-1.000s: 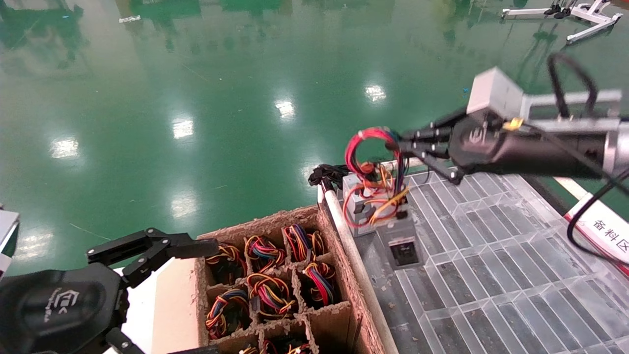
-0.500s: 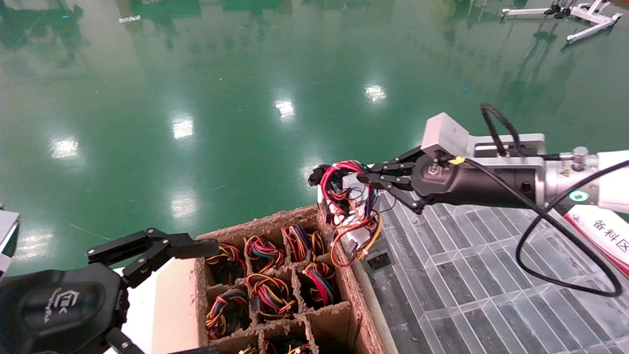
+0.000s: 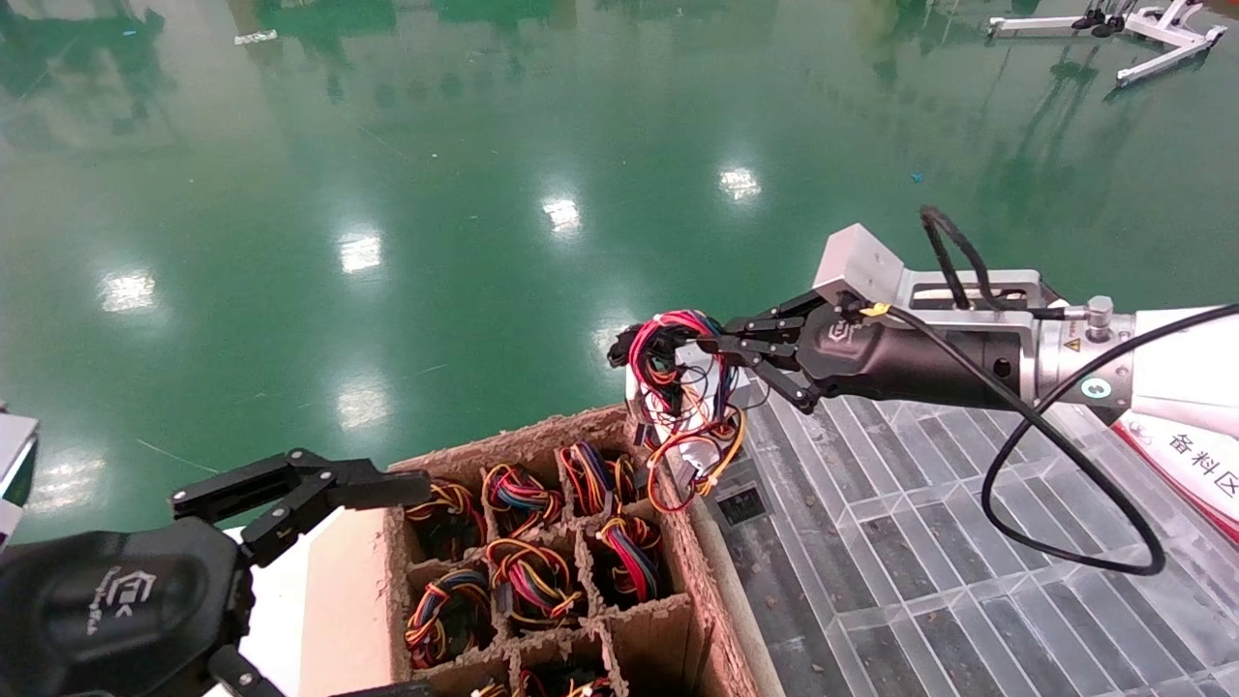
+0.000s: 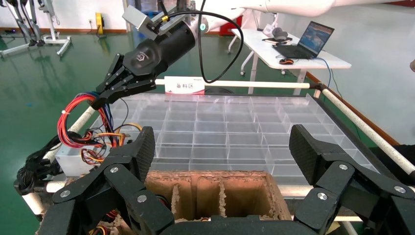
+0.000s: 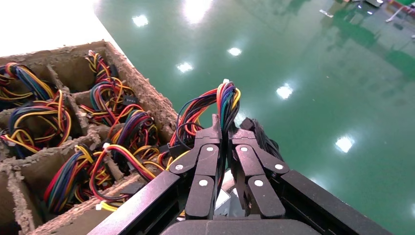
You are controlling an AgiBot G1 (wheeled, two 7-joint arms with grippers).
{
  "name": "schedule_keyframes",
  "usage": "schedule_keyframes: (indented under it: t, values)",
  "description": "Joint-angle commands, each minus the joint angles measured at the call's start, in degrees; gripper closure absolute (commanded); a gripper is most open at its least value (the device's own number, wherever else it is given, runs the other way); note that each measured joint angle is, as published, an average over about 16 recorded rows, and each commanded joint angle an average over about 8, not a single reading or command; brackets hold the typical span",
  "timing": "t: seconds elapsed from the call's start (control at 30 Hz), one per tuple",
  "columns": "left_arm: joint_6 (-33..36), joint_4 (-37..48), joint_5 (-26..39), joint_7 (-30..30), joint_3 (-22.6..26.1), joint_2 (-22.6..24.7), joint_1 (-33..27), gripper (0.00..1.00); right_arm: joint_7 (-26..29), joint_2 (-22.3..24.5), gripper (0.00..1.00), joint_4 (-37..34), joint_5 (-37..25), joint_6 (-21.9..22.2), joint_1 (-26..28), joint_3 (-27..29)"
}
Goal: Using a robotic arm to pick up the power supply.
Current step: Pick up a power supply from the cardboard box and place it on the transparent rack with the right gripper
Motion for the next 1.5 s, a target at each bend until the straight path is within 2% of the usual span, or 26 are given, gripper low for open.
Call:
schedule_keyframes:
  t: [0.03,0.5,0.9,0.93,0.97,1.13,1.17,1.2,1.5]
  values:
    - [0.0,0.0,0.0,0.0,0.0,0.0,0.0,0.0,-0.97,-0.32,1.0,-1.66,0.07,0.15,0.29,0.07]
    - [0.0,0.0,0.0,0.0,0.0,0.0,0.0,0.0,-5.24,0.56,1.0,-9.24,1.52,3.3,-0.33,1.24]
    - [0.0,0.0,0.0,0.0,0.0,0.0,0.0,0.0,-6.6,1.21,0.99,-11.8,2.48,11.48,-2.02,1.95]
    - [0.0,0.0,0.0,0.0,0.0,0.0,0.0,0.0,-6.65,1.16,0.93,-11.85,2.54,11.81,-2.12,1.99]
    - [0.0,0.0,0.0,0.0,0.0,0.0,0.0,0.0,-6.69,1.1,0.82,-11.88,2.59,12.08,-2.23,2.02]
    - [-0.01,0.0,-0.01,0.0,0.0,0.0,0.01,0.0,-6.82,0.78,0.2,-12.05,2.75,12.96,-2.61,2.13]
    - [-0.01,0.01,-0.01,0.0,0.0,0.0,0.01,0.0,-6.83,0.73,0.09,-12.08,2.77,13.04,-2.66,2.14]
    - [-0.01,0.01,-0.01,0.0,0.0,-0.01,0.01,0.0,-6.84,0.68,0.02,-12.11,2.79,13.11,-2.7,2.16]
    - [-0.01,0.01,-0.01,0.0,0.0,-0.01,0.01,0.0,-6.76,0.56,0.0,-12.06,2.79,12.93,-2.7,2.16]
